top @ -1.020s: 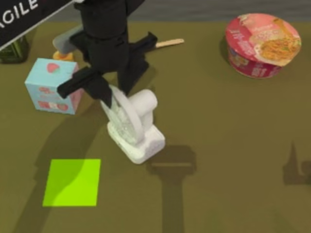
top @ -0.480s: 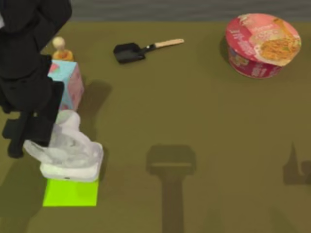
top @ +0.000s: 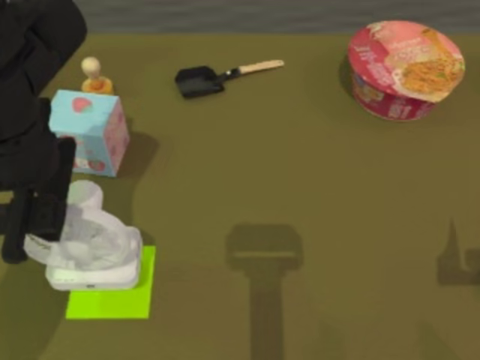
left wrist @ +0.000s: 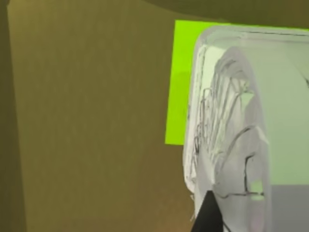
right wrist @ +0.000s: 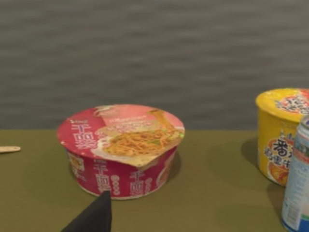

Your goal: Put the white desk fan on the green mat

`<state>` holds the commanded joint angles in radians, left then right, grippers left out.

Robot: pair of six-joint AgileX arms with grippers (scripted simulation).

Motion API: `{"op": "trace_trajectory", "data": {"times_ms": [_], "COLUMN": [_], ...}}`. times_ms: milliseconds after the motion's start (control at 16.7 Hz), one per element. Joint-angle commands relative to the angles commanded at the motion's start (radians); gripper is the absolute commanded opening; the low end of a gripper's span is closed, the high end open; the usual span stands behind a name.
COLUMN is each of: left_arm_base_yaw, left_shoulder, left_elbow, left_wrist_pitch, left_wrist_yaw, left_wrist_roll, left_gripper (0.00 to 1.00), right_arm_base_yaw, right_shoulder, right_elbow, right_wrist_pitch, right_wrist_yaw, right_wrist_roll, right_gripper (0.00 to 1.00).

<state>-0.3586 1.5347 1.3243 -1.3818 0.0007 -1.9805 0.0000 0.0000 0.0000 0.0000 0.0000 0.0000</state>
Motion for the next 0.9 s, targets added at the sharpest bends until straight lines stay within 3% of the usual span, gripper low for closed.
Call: {"op": "trace_trajectory", "data": {"times_ms": [660,900], "left_arm_base_yaw": [0.005,0.005], "left_shoulder": [0.014,0.014], "left_elbow": [-0.123,-0.123], "left_wrist_pitch": [0.141,0.141], "left_wrist_yaw": [0.000,0.000], "left_wrist_roll": [-0.003,-0.003], "left_gripper": [0.00,0.30], "right_arm_base_yaw": [0.000,0.000], "right_shoulder": [0.000,0.000], "right_elbow": [0.000,0.000], "right_wrist_pitch": [0.000,0.000], "right_wrist_yaw": [0.000,0.000], "right_wrist_roll": [0.000,0.000], "right_gripper": [1.00,1.00]}}
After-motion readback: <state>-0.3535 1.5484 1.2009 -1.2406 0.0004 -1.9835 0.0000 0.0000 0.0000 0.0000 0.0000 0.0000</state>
